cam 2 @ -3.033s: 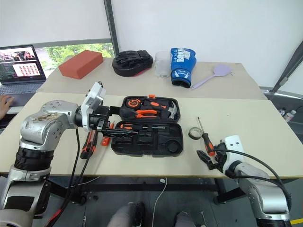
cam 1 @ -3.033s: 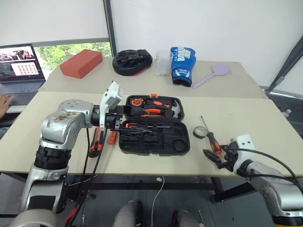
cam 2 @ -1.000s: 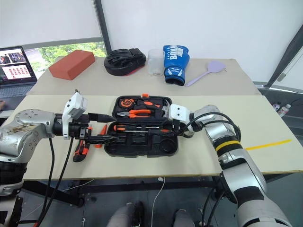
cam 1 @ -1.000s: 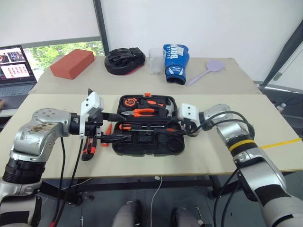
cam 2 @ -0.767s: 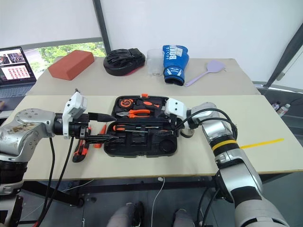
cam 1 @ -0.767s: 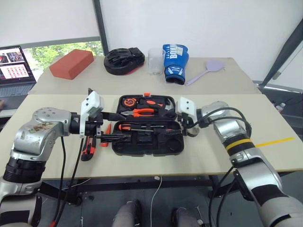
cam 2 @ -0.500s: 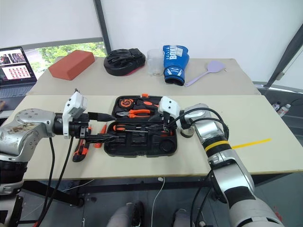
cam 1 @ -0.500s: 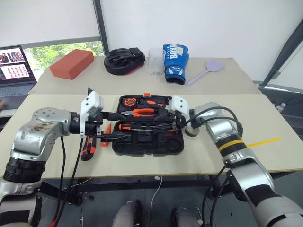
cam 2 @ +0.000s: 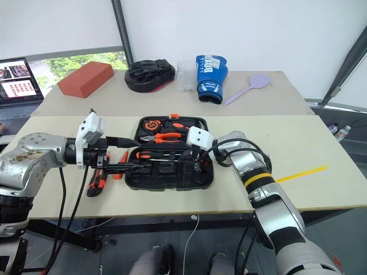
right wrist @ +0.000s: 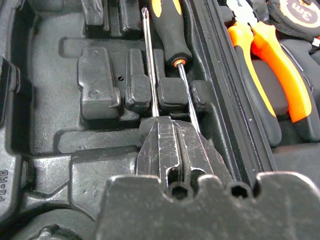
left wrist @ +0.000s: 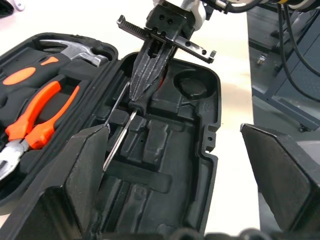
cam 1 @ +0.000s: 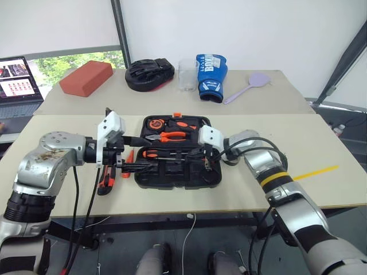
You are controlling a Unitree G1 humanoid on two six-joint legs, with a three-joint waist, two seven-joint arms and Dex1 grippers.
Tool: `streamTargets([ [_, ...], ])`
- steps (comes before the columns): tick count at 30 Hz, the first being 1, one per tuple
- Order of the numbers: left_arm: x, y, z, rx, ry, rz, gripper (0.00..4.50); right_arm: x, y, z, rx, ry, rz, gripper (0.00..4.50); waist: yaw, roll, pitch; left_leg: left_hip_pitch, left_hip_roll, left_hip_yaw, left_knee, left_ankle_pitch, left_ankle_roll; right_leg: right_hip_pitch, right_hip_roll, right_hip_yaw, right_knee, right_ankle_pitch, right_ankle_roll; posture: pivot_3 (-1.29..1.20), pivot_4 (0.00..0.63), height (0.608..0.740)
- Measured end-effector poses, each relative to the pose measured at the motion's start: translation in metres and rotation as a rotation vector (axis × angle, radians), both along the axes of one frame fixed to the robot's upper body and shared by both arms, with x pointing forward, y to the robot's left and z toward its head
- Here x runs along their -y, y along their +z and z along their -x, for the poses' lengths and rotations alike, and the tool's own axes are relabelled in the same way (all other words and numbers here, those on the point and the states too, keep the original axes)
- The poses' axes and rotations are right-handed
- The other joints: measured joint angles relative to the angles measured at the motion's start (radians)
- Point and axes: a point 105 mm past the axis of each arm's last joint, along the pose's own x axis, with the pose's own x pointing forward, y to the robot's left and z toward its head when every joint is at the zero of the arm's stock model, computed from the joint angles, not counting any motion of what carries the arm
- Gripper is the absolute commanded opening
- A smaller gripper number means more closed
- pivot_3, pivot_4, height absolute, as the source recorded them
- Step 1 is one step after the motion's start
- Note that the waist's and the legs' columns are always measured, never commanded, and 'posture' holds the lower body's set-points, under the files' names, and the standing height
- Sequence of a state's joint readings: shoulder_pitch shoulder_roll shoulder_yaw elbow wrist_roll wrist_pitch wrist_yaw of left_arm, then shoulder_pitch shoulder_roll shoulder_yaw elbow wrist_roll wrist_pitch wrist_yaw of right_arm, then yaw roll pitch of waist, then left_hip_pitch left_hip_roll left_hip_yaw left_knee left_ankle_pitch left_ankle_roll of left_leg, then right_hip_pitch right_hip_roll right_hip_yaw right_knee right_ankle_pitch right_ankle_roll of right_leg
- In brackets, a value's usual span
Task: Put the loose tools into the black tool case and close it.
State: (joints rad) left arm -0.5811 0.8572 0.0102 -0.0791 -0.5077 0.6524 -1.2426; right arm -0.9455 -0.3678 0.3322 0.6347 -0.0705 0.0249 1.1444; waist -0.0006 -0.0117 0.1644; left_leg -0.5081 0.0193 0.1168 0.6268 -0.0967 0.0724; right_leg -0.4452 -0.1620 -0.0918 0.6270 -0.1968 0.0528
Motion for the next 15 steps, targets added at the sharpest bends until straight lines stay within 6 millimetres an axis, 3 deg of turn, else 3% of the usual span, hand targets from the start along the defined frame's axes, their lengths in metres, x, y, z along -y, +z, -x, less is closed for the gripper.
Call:
streamTargets([
  [6, -0.01, -0.013, 0.0, -0.022, 0.079, 0.006, 4.5, -0.009, 0.004, 0.01, -0.061, 0.017, -0.103, 0.02, -0.01, 0.0, 0.0, 0.0, 0.001, 0.0, -0.002, 0.0, 0.0, -0.002, 0.0, 0.0, 0.0, 0.0, -0.001, 0.0, 0.15, 0.718],
  [9, -0.031, -0.02, 0.006, -0.026, 0.222, 0.026, 4.5, -0.017, 0.031, 0.024, -0.147, 0.049, -0.261, 0.76, -0.013, 0.0, 0.001, -0.004, 0.002, 0.0, -0.001, 0.001, -0.002, -0.003, 0.0, 0.0, 0.004, 0.0, -0.001, 0.0, 0.15, 0.718],
  [12, -0.061, -0.021, 0.017, -0.017, 0.422, 0.06, 4.5, -0.008, 0.079, 0.039, -0.149, 0.072, -0.407, 1.87, -0.013, 0.0, 0.001, -0.002, 0.003, 0.0, -0.001, 0.001, -0.001, -0.005, 0.0, -0.001, 0.003, 0.0, -0.001, 0.0, 0.15, 0.718],
  [15, -0.099, -0.025, 0.04, 0.002, 0.658, 0.102, 4.5, -0.005, 0.108, 0.062, -0.176, 0.124, -0.502, 2.79, -0.012, 0.0, 0.0, -0.002, 0.004, 0.0, -0.003, -0.004, 0.006, -0.006, -0.001, -0.001, 0.0, 0.001, -0.002, 0.0, 0.15, 0.718],
])
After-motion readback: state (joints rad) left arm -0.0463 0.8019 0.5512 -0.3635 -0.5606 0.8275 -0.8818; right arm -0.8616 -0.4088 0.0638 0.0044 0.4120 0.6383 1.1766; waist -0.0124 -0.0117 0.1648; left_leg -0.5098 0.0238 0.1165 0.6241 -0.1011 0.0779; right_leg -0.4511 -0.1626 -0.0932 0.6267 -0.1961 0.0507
